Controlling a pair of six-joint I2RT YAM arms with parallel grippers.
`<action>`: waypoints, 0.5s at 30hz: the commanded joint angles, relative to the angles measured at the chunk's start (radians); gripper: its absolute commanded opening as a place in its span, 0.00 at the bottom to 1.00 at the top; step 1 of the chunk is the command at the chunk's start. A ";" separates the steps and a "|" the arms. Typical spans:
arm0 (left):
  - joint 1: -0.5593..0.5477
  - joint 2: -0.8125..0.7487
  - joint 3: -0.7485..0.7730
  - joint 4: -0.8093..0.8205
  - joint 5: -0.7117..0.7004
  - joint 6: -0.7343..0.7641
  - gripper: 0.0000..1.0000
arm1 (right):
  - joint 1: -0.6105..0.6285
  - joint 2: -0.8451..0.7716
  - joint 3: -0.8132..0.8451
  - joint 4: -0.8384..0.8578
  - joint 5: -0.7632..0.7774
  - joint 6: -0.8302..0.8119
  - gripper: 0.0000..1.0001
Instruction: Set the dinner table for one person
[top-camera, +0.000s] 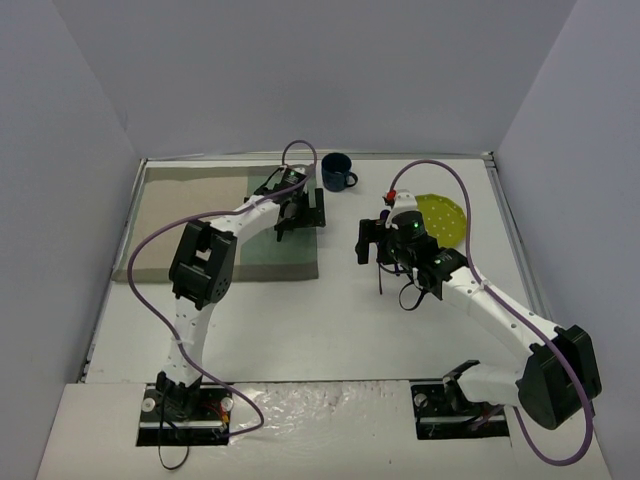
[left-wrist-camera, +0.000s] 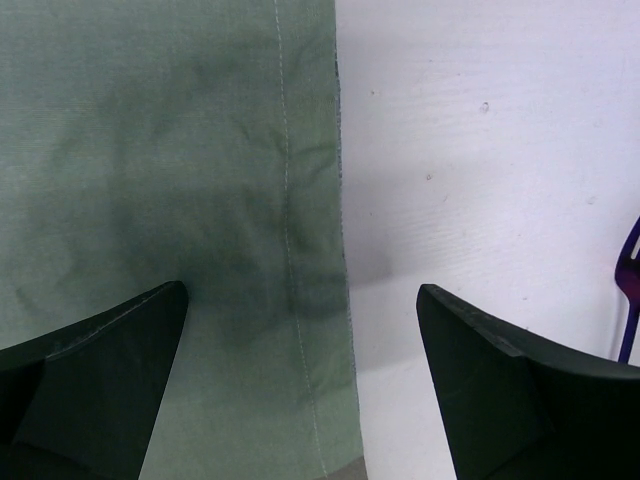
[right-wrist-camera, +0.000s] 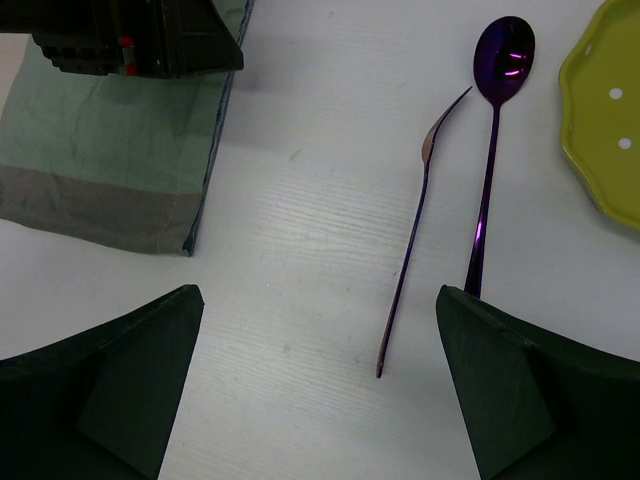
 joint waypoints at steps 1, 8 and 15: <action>-0.007 0.008 0.063 0.030 0.023 -0.021 0.97 | -0.008 -0.036 0.006 0.030 0.031 0.014 1.00; -0.007 0.030 0.091 0.020 0.014 -0.005 0.97 | -0.011 -0.033 0.004 0.028 0.034 0.017 1.00; -0.006 0.070 0.155 -0.005 0.018 0.006 0.97 | -0.012 -0.033 0.010 0.026 0.030 0.022 1.00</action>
